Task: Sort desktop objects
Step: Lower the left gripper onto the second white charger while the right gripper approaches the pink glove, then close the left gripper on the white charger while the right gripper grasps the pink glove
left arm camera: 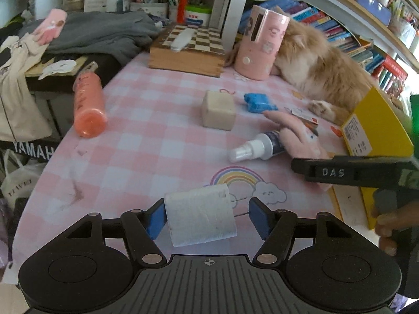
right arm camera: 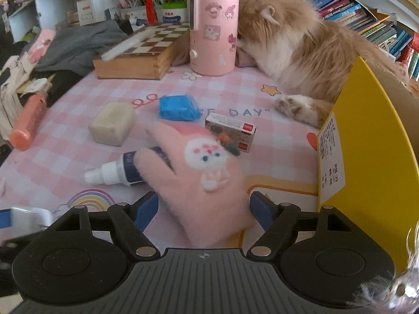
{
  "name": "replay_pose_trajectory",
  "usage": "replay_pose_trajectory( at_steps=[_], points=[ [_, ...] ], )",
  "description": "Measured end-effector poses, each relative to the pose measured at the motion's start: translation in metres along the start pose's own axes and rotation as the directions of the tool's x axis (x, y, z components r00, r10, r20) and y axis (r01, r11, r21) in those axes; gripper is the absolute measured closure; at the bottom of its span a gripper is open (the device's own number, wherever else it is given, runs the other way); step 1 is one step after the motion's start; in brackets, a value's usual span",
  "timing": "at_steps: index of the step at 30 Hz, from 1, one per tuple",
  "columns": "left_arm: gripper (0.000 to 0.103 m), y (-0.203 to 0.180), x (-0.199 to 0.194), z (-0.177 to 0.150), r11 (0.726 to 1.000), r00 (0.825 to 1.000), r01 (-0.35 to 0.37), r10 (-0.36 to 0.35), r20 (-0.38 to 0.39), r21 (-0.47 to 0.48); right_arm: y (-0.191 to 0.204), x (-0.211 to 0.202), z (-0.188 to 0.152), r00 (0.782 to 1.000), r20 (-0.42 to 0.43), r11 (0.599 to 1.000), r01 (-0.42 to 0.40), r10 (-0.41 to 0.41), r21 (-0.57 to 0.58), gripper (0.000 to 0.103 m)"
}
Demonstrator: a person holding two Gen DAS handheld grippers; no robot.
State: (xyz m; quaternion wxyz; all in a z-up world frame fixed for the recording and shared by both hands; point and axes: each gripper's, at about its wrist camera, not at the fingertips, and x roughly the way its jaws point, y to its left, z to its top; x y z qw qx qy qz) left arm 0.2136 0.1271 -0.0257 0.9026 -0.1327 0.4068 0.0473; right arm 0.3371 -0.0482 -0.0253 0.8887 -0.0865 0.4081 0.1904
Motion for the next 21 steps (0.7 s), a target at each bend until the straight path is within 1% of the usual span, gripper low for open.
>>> replay_pose_trajectory(
  at_steps=[3, 5, 6, 7, 8, 9, 10, 12, 15, 21],
  points=[
    [0.036, -0.002, 0.0, 0.004, 1.0, 1.0, 0.02, -0.02, 0.01, -0.001, 0.0, 0.005, -0.001, 1.0, -0.002, 1.0, 0.005, -0.005, 0.005, 0.028],
    [0.036, -0.004, 0.001, 0.007, 1.0, 0.999, 0.031, -0.031, 0.014, 0.005, 0.001, 0.007, -0.001, 1.0, 0.002, 1.0, 0.015, -0.015, -0.003, 0.032],
    [0.036, -0.005, 0.0, 0.008, 0.999, 0.999, 0.036, -0.036, 0.016, 0.008, 0.001, 0.007, -0.001, 1.0, 0.005, 1.0, 0.021, -0.021, -0.003, 0.04],
    [0.036, -0.005, 0.0, 0.008, 0.999, 0.999, 0.042, -0.042, 0.018, 0.012, 0.001, 0.007, -0.001, 0.999, 0.008, 0.999, 0.032, -0.032, -0.004, 0.052],
    [0.036, -0.006, -0.001, 0.009, 0.999, 0.999, 0.048, -0.048, 0.022, 0.014, 0.0, 0.007, -0.001, 0.999, 0.014, 0.999, 0.043, -0.043, -0.006, 0.056],
    [0.036, -0.007, -0.002, 0.01, 0.998, 0.998, 0.054, -0.054, 0.025, 0.016, -0.001, 0.006, -0.001, 0.999, 0.02, 0.999, 0.042, -0.042, -0.003, 0.063],
    [0.036, -0.008, -0.002, 0.01, 0.998, 0.998, 0.059, -0.059, 0.028, 0.018, -0.003, 0.004, -0.001, 0.999, 0.028, 0.999, 0.037, -0.037, 0.008, 0.074],
    [0.036, -0.008, -0.003, 0.011, 0.998, 0.997, 0.066, -0.067, 0.033, 0.02, -0.008, 0.002, -0.001, 0.999, 0.034, 0.999, 0.024, -0.025, 0.034, 0.082],
    [0.036, -0.009, -0.004, 0.012, 0.997, 0.996, 0.075, -0.076, 0.037, 0.019, -0.011, -0.004, -0.001, 0.999, 0.044, 0.997, 0.004, -0.008, 0.077, 0.084],
    [0.036, -0.01, -0.011, 0.013, 0.996, 0.994, 0.093, -0.093, 0.056, 0.014, -0.007, -0.025, -0.002, 0.995, 0.099, 0.995, -0.039, 0.03, 0.091, 0.085]
  ],
)
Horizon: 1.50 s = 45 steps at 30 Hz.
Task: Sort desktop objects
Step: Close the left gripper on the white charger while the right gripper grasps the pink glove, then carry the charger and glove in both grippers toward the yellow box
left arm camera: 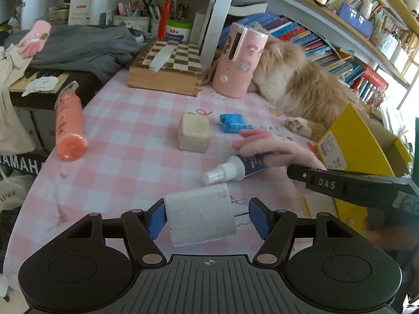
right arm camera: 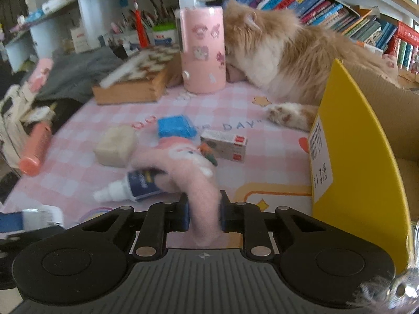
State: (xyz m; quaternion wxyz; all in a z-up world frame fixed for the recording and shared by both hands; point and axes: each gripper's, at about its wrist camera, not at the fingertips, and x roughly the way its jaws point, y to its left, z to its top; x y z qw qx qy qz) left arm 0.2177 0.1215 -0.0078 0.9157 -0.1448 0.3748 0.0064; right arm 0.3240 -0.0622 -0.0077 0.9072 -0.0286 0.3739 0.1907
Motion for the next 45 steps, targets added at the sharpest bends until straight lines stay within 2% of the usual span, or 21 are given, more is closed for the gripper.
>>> replay_pose_trajectory(
  at_steps=[6, 18, 28, 45],
  points=[
    [0.036, -0.002, -0.009, 0.003, 1.0, 1.0, 0.016, -0.016, 0.027, -0.003, 0.003, -0.022, 0.006, 0.998, 0.06, 1.0, -0.032, 0.031, 0.002, 0.084],
    [0.036, -0.002, -0.036, 0.008, 0.997, 0.994, 0.061, -0.057, 0.095, -0.043, 0.007, -0.055, 0.009, 0.991, 0.108, 0.997, -0.082, 0.08, 0.007, 0.084],
    [0.036, 0.006, -0.06, 0.006, 0.989, 0.986, 0.113, -0.099, 0.137, -0.097, 0.01, -0.084, 0.004, 0.988, 0.121, 0.995, -0.103, 0.1, 0.014, 0.084],
    [0.036, 0.013, -0.106, -0.021, 0.982, 0.975, 0.166, -0.149, 0.166, -0.094, 0.034, -0.127, -0.029, 0.988, 0.118, 0.994, -0.105, 0.103, 0.018, 0.084]
  ],
)
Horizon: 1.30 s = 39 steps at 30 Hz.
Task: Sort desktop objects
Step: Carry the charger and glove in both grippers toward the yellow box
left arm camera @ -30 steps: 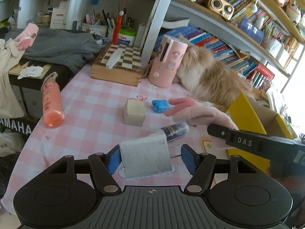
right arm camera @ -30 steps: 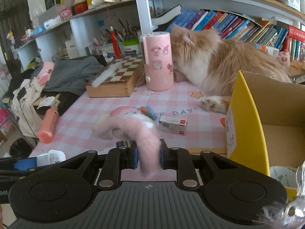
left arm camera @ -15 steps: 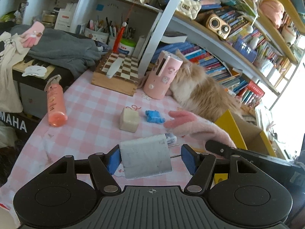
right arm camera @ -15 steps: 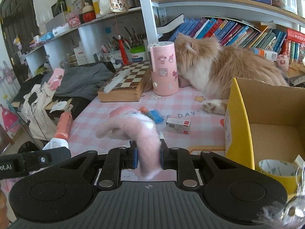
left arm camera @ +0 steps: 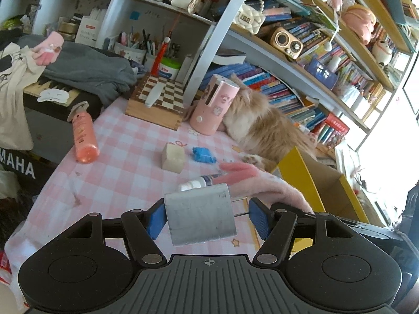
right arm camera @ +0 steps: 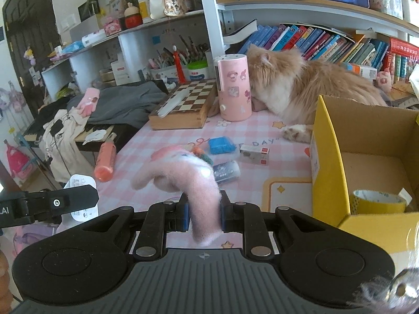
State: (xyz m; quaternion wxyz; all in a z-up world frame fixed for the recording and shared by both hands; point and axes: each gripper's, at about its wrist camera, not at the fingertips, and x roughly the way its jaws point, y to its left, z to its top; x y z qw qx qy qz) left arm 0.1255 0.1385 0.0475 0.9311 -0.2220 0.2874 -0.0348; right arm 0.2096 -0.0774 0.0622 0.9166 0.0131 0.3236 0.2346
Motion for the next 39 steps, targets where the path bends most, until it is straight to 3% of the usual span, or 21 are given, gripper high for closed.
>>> replay_pose_trajectory(
  at_steps=[21, 39],
  points=[
    [0.036, -0.011, -0.043, -0.033, 0.997, 0.997, 0.079, -0.079, -0.02, 0.012, 0.008, -0.064, -0.047, 0.999, -0.001, 0.998, 0.049, -0.049, 0.029, 0.084],
    [0.036, -0.041, -0.043, -0.058, 0.977, 0.974, 0.194, -0.18, -0.136, 0.09, -0.001, -0.107, -0.091, 0.992, -0.014, 0.982, 0.129, -0.129, 0.14, 0.084]
  ],
)
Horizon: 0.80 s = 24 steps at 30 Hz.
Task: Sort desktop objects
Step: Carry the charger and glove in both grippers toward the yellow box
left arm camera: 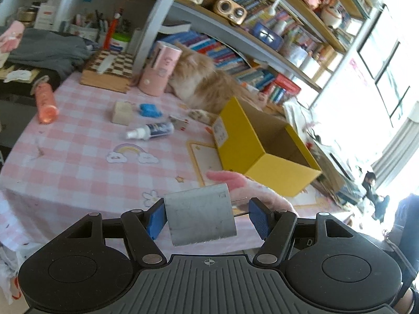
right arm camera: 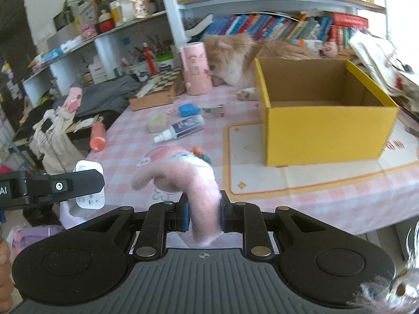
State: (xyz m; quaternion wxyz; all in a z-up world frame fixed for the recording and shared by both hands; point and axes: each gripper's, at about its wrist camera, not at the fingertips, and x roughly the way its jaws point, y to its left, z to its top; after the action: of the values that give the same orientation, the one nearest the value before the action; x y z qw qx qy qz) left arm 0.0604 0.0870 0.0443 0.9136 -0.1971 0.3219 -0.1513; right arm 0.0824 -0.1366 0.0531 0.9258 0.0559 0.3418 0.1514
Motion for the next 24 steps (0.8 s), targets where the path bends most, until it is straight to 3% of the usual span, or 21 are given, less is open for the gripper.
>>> replay_pose_trajectory(
  at_steps=[24],
  points=[
    [0.036, -0.045, 0.05, -0.002, 0.978, 0.975, 0.186, -0.171, -0.145, 0.096, -0.045, -0.031, -0.019, 0.981, -0.033, 0.971, 0.193, -0.191, 0.141, 0.084]
  ],
)
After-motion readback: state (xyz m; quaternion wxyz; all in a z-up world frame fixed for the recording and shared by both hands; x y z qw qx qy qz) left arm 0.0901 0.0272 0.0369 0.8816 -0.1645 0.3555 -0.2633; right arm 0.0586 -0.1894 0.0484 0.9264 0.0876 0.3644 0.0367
